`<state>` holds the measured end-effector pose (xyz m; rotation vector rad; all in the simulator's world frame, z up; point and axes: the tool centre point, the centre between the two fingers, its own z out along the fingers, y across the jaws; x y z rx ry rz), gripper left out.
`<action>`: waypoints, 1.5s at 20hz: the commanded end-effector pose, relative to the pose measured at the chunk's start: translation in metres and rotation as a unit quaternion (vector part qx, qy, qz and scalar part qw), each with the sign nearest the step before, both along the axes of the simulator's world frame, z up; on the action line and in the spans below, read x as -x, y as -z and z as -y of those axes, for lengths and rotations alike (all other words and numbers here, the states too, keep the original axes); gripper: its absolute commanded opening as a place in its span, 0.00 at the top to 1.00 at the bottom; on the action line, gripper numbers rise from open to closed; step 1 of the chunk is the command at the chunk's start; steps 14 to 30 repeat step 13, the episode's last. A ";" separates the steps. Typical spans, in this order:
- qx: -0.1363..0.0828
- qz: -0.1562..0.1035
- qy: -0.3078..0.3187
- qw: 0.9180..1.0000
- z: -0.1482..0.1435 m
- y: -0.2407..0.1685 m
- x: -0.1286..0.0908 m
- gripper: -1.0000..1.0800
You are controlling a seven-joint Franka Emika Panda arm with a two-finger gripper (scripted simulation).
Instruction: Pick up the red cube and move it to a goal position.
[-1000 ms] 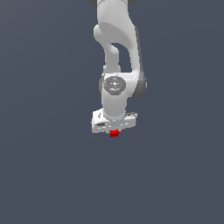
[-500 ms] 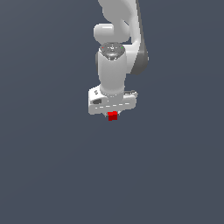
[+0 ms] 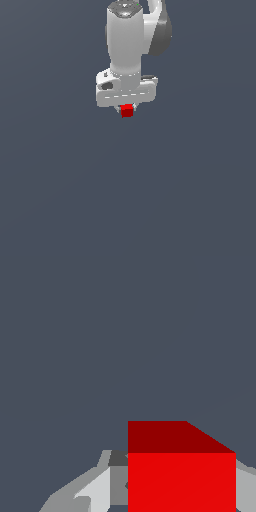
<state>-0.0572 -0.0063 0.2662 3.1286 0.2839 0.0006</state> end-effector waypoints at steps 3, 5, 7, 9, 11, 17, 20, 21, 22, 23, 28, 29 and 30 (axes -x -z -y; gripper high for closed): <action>0.000 0.000 0.000 1.000 0.002 -0.025 0.012 1.00; 0.000 0.000 0.000 1.000 0.003 -0.033 0.016 1.00; 0.000 0.000 0.000 1.000 0.004 -0.040 0.019 1.00; 0.000 0.000 0.000 1.000 0.004 -0.044 0.020 1.00; 0.000 0.000 0.000 1.000 0.004 -0.046 0.021 1.00; 0.000 0.000 0.000 1.000 0.004 -0.046 0.020 1.00; 0.000 0.000 0.000 1.000 0.004 -0.046 0.020 1.00; 0.000 0.000 0.000 1.000 0.004 -0.046 0.020 1.00; 0.000 0.000 0.000 1.000 0.004 -0.046 0.020 1.00; 0.000 0.000 0.000 1.000 0.004 -0.046 0.020 1.00; 0.000 0.000 0.000 1.000 0.004 -0.046 0.020 1.00; 0.000 0.000 0.000 1.000 0.004 -0.046 0.020 1.00; 0.000 0.000 0.000 1.000 0.004 -0.046 0.020 1.00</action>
